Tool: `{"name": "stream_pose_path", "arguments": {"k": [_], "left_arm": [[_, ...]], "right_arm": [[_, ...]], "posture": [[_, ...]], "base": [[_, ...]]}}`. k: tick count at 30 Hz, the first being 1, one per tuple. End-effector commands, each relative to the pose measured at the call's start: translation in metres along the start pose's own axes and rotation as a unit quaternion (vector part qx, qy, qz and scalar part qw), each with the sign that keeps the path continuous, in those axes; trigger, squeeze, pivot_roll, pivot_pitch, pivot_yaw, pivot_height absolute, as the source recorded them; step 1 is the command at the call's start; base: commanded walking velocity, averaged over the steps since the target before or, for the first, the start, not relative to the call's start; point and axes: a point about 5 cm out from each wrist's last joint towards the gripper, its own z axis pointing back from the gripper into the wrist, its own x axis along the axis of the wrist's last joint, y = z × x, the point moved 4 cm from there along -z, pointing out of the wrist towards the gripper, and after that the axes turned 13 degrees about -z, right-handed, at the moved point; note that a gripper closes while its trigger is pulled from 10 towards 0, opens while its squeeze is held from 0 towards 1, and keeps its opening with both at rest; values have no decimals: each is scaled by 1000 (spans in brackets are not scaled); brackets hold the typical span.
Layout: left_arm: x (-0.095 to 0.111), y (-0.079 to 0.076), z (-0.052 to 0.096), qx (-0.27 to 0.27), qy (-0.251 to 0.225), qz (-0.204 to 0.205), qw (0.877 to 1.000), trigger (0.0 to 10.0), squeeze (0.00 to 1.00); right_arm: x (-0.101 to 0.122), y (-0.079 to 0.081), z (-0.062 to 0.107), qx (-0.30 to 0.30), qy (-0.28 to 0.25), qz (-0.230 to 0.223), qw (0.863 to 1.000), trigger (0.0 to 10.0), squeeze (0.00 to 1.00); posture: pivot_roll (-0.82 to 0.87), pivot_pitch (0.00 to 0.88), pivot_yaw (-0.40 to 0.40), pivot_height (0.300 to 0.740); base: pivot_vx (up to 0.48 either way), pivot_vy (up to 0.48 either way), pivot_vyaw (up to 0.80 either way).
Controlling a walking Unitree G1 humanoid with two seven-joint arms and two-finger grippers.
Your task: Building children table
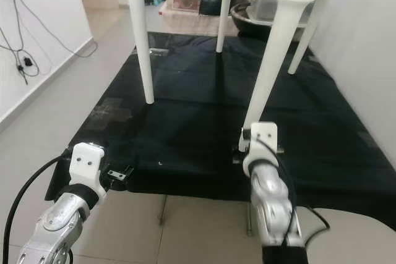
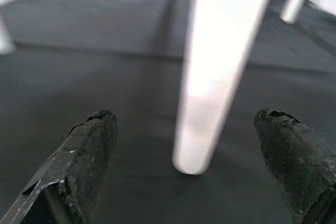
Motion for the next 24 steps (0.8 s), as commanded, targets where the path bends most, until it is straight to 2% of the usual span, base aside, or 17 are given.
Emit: {"name": "stream_pose_path", "arguments": {"k": [1, 3, 7, 8, 10, 14, 15, 17, 24], "left_arm": [[-2, -2, 2, -6, 4, -2, 1000, 10000, 0], [-2, 0, 2, -1, 4, -5, 1000, 10000, 0], [-1, 1, 3, 3, 4, -6, 1000, 10000, 0], [-1, 7, 5, 25, 3, -5, 1000, 10000, 0], [1, 13, 9, 47, 3, -3, 999, 10000, 0], [1, 17, 13, 62, 6, -7, 998, 10000, 0], [-2, 22, 21, 86, 16, -12, 996, 10000, 0], [-4, 26, 26, 102, 25, -15, 994, 10000, 0], [-10, 23, 33, 113, 35, -14, 993, 10000, 0]], "right_arm": [[10, 15, 7, 37, -17, -6, 999, 10000, 0], [12, 18, 15, 46, -26, 22, 998, 10000, 0], [13, 18, 18, 47, -29, 36, 998, 10000, 0], [11, 14, 27, 37, -28, 57, 997, 10000, 0], [9, 9, 34, 27, -24, 79, 996, 10000, 0], [5, 3, 36, 9, -11, 90, 996, 10000, 0], [3, -1, 36, -11, 3, 114, 993, 10000, 0], [3, -2, 35, -20, 5, 132, 991, 10000, 0], [5, 8, 35, 15, -25, 138, 990, 10000, 0]], "posture": [[-87, 0, -33, 740], [-86, 0, -33, 740], [-86, 0, -33, 740], [-85, 0, -32, 740], [-82, 0, -33, 740], [-80, 0, -34, 740], [-67, 0, -39, 740], [-64, 0, -40, 740], [-59, 0, -45, 740]], "base": [[0, 0, 0], [0, 0, 0], [0, 0, 0], [0, 0, 0], [0, 0, 0], [0, 0, 0], [0, 0, 0], [0, 0, 0], [0, 0, 0]]}}
